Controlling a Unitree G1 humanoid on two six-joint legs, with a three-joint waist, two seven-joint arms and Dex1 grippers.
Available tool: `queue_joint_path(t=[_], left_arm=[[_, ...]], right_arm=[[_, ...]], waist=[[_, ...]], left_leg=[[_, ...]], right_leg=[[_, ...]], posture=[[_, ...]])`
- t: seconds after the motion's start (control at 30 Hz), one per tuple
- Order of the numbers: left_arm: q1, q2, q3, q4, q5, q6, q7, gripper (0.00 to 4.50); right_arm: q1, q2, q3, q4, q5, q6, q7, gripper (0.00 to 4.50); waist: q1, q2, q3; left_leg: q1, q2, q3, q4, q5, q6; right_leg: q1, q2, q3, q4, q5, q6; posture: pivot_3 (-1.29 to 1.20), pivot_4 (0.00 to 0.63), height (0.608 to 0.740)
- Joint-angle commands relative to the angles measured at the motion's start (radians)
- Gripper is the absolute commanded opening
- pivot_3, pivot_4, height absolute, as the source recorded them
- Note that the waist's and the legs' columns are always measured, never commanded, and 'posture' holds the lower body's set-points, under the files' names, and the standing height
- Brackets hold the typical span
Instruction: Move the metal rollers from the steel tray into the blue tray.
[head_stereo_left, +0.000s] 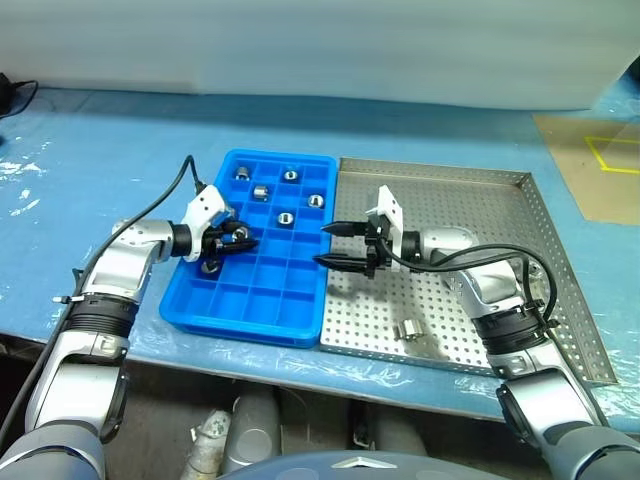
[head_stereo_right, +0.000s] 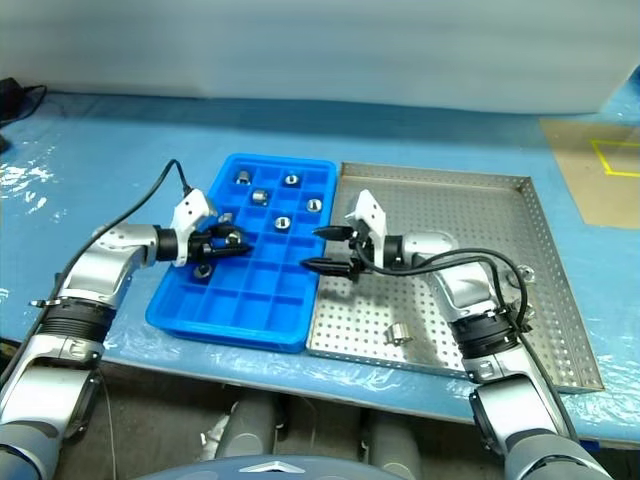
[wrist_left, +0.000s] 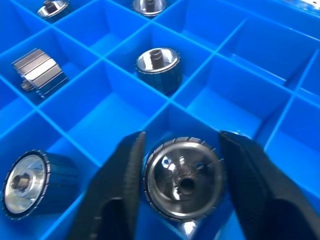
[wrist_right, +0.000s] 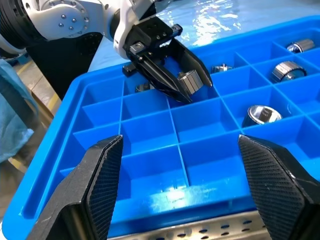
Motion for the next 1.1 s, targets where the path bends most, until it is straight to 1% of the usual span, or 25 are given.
queue_joint_path(t=[0.03, 0.07, 0.27, 0.4, 0.53, 0.63, 0.87, 0.9, 0.97, 1.0, 1.1], left_arm=[[-0.031, -0.001, -0.005, 0.012, 0.014, -0.003, 0.028, 3.64], [-0.033, 0.001, -0.004, -0.006, -0.002, 0.015, 0.010, 3.91], [-0.063, 0.018, 0.001, -0.058, -0.037, 0.049, -0.032, 3.91], [-0.106, 0.003, 0.011, -0.106, -0.090, 0.089, -0.067, 3.91], [-0.195, -0.047, 0.012, -0.052, -0.111, 0.091, -0.060, 3.91], [-0.249, -0.083, -0.023, 0.013, -0.098, 0.058, -0.098, 3.91], [-0.359, -0.211, -0.144, 0.253, -0.008, -0.116, -0.207, 3.91], [-0.372, -0.229, -0.154, 0.282, 0.000, -0.138, -0.221, 3.91], [-0.410, -0.291, -0.180, 0.362, 0.022, -0.195, -0.241, 3.91], [-0.442, -0.345, -0.187, 0.423, 0.034, -0.237, -0.233, 3.91], [-0.506, -0.445, -0.188, 0.557, 0.065, -0.327, -0.203, 3.91]], right_arm=[[-0.002, -0.003, -0.032, -0.059, 0.018, 0.003, -0.008, 3.75], [-0.002, -0.003, -0.032, -0.061, 0.018, 0.003, -0.009, 3.75], [0.001, -0.004, -0.033, -0.064, 0.017, 0.002, -0.014, 3.75], [0.007, -0.010, -0.060, -0.080, 0.031, 0.014, -0.027, 3.75], [0.025, -0.031, -0.098, -0.114, 0.043, 0.035, -0.045, 3.75], [0.053, -0.053, -0.140, -0.151, 0.052, 0.054, -0.071, 3.75], [0.172, -0.141, -0.270, -0.304, 0.099, 0.128, -0.144, 3.75], [0.193, -0.152, -0.285, -0.329, 0.105, 0.139, -0.156, 3.75], [0.265, -0.177, -0.342, -0.407, 0.131, 0.174, -0.190, 3.75], [0.326, -0.188, -0.387, -0.467, 0.145, 0.197, -0.218, 3.75], [0.439, -0.196, -0.464, -0.582, 0.180, 0.241, -0.284, 3.75]], waist=[[0.003, 0.000, 0.000], [0.004, 0.000, 0.000], [-0.003, -0.001, 0.000], [-0.003, -0.001, 0.000], [-0.006, -0.001, 0.000], [-0.018, -0.001, 0.000], [-0.047, -0.001, 0.000], [-0.054, -0.001, 0.000], [-0.063, -0.001, 0.000], [-0.064, -0.001, 0.000], [-0.082, -0.001, 0.000]], left_leg=[[0.000, 0.000, 0.000, 0.000, 0.000, 0.000], [0.000, 0.000, 0.000, 0.000, 0.000, 0.000], [0.000, 0.000, 0.000, 0.000, 0.003, -0.005], [-0.001, 0.000, 0.000, -0.001, 0.003, -0.005], [-0.006, 0.000, 0.001, 0.000, 0.004, -0.005], [-0.006, 0.000, 0.002, 0.001, 0.001, -0.001], [-0.007, -0.001, 0.003, 0.002, -0.001, 0.002], [-0.006, -0.001, 0.003, 0.002, -0.001, 0.003], [-0.007, -0.001, 0.003, 0.002, -0.001, 0.003], [-0.006, -0.001, 0.004, 0.003, -0.002, 0.004], [-0.006, -0.001, 0.004, 0.004, -0.004, 0.009]], right_leg=[[0.000, -0.001, 0.000, 0.000, 0.000, 0.000], [0.000, -0.001, -0.001, 0.001, 0.000, 0.000], [0.000, -0.003, -0.001, 0.001, 0.000, 0.005], [-0.001, -0.003, -0.001, 0.000, 0.003, 0.001], [-0.004, -0.003, -0.001, -0.001, 0.003, 0.001], [-0.004, -0.002, -0.001, -0.002, 0.003, 0.001], [-0.004, -0.002, -0.001, -0.004, 0.002, 0.002], [-0.003, -0.002, -0.001, -0.004, 0.002, 0.002], [-0.003, -0.001, 0.000, -0.005, 0.002, 0.002], [-0.003, -0.001, 0.000, -0.005, 0.002, 0.002], [0.000, 0.000, 0.000, -0.008, 0.002, 0.003]], posture=[[0.12, 0.150, 0.740], [0.12, 0.150, 0.740], [0.11, 0.150, 0.740], [0.07, 0.150, 0.740], [0.01, 0.150, 0.740], [-0.06, 0.150, 0.740], [-0.21, 0.150, 0.740], [-0.28, 0.150, 0.740], [-0.34, 0.150, 0.740], [-0.39, 0.150, 0.740], [-0.46, 0.150, 0.740]])
